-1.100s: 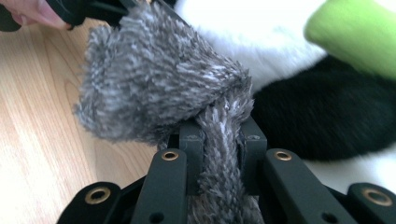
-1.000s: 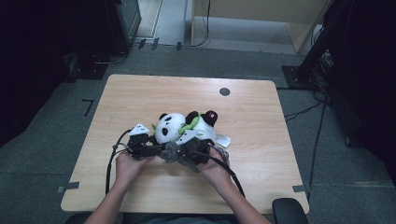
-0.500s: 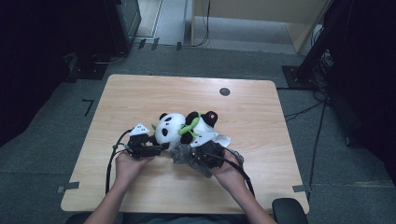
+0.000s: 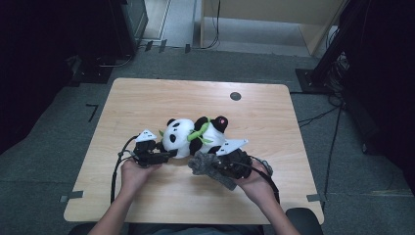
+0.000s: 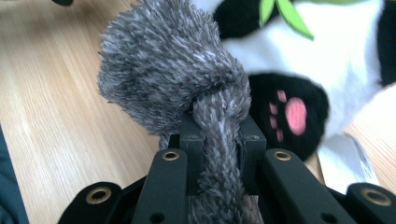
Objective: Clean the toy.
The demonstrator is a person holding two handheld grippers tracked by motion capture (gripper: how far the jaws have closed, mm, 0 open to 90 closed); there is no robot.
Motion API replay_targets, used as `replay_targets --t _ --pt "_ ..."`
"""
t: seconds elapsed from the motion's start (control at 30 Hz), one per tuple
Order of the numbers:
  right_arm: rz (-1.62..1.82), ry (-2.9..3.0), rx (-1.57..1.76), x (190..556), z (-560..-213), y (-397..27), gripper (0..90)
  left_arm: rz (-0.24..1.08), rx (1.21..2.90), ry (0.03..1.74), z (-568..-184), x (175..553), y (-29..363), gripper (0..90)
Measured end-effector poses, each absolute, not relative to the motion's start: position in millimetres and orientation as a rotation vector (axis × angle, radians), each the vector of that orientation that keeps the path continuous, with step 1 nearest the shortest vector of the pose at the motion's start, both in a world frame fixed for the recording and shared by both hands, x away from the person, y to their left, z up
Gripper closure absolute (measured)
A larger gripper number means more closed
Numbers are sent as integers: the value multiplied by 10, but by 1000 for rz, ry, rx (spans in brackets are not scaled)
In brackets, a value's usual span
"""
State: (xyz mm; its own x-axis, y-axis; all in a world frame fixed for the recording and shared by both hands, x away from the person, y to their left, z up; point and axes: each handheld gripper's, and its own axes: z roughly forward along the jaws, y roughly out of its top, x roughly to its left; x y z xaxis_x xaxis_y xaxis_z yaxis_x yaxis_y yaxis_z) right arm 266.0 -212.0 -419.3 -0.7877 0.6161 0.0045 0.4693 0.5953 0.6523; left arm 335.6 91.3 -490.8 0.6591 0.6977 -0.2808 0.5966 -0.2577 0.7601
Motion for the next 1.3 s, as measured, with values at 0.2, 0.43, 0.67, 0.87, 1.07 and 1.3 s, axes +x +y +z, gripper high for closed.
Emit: replay_targets --t 0.2,0.43,0.67,0.87,1.07,1.3 --pt "955 2590 937 2629 -4196 -2292 780 139 1954 1012 -4909 3355 910 372" --pt "948 2598 961 2648 -4223 -2395 776 140 1958 1009 -4908 3355 912 376" --pt "907 2598 981 2709 -4282 -2500 768 135 1956 1011 -4908 3357 914 377" --pt "934 2559 1029 2805 -4302 -2611 769 134 1961 1015 -4897 3365 906 378" --pt "972 2507 1068 2871 -4296 -2699 770 129 1964 1018 -4888 3390 919 381" --pt "986 2413 1081 2908 -4270 -2837 769 146 2003 1001 -4866 3399 915 385"
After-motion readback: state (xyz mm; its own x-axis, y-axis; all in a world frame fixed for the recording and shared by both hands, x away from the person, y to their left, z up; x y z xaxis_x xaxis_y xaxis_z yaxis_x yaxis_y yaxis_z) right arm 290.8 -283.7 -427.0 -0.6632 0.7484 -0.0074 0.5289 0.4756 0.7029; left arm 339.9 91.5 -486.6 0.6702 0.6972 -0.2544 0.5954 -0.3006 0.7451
